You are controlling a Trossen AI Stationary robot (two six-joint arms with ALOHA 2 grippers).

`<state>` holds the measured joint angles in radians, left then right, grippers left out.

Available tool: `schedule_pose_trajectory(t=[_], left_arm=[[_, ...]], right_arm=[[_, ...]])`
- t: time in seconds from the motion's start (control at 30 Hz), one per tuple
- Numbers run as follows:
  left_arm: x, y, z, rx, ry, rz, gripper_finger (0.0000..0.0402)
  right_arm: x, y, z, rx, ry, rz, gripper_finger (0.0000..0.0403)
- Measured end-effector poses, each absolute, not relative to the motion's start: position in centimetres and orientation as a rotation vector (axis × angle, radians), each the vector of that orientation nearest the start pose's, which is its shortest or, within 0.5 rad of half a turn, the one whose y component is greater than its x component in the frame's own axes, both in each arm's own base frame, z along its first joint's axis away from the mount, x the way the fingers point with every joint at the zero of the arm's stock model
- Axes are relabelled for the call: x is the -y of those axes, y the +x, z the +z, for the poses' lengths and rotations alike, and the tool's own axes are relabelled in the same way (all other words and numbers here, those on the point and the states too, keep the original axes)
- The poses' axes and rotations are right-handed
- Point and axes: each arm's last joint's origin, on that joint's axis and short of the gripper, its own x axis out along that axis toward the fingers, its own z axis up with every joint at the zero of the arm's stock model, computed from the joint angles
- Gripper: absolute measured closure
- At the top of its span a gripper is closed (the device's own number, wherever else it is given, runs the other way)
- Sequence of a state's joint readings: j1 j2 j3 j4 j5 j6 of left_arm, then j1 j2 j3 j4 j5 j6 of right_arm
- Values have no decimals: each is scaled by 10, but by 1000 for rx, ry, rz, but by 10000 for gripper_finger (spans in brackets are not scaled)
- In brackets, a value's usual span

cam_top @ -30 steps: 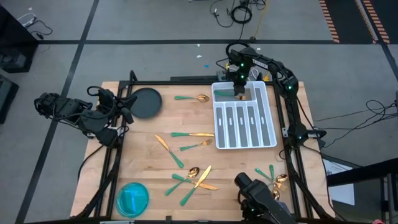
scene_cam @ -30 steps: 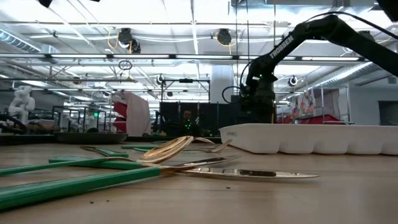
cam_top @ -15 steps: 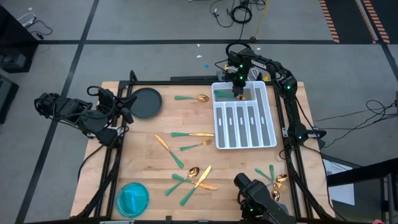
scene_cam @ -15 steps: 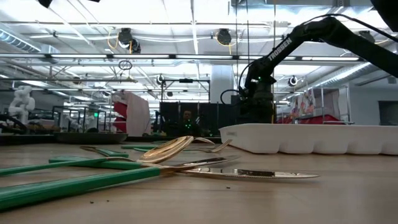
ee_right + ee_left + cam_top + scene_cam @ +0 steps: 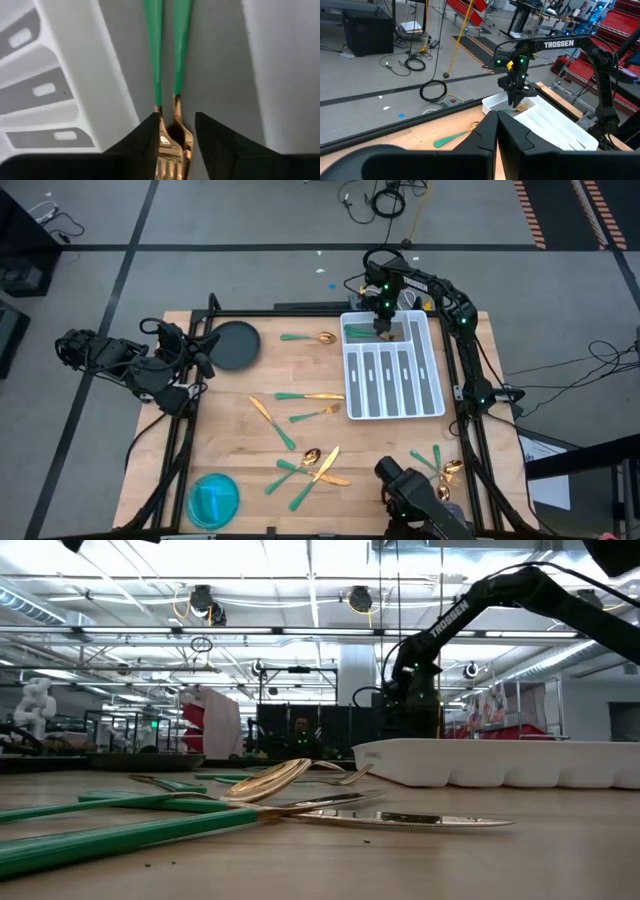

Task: Sort silverware
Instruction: Put the green fork into the silverware tray

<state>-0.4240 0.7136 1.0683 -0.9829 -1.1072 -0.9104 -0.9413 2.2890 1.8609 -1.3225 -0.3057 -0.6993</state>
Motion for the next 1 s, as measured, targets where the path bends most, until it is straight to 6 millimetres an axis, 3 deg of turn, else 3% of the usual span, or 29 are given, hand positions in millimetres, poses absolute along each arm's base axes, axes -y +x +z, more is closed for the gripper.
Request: schedule_pose_trajectory(t=[0.13, 0.27, 0.4, 0.5, 0.63, 0.73, 0.87, 1.0], left_arm=[[15, 96, 370, -122, -408, 806, 384], [14, 95, 369, -115, -376, 840, 384], [11, 94, 367, -130, -354, 868, 384], [10, 94, 367, -128, -355, 880, 384], [9, 93, 366, -139, -343, 889, 384], [9, 93, 366, -154, -347, 875, 384], [10, 94, 365, -182, -360, 846, 384], [10, 93, 363, -219, -358, 824, 384]], right_arm=[[343, 263, 192, -1377, 424, -12, 254], [338, 276, 241, -1277, 316, -80, 237], [314, 304, 292, -1200, 131, -163, 226], [290, 336, 313, -1175, -79, -186, 220], [264, 377, 316, -1072, -280, -166, 214], [259, 397, 308, -1023, -339, -190, 214], [252, 405, 292, -1044, -202, -181, 215], [226, 405, 284, -1155, -96, -53, 215]])
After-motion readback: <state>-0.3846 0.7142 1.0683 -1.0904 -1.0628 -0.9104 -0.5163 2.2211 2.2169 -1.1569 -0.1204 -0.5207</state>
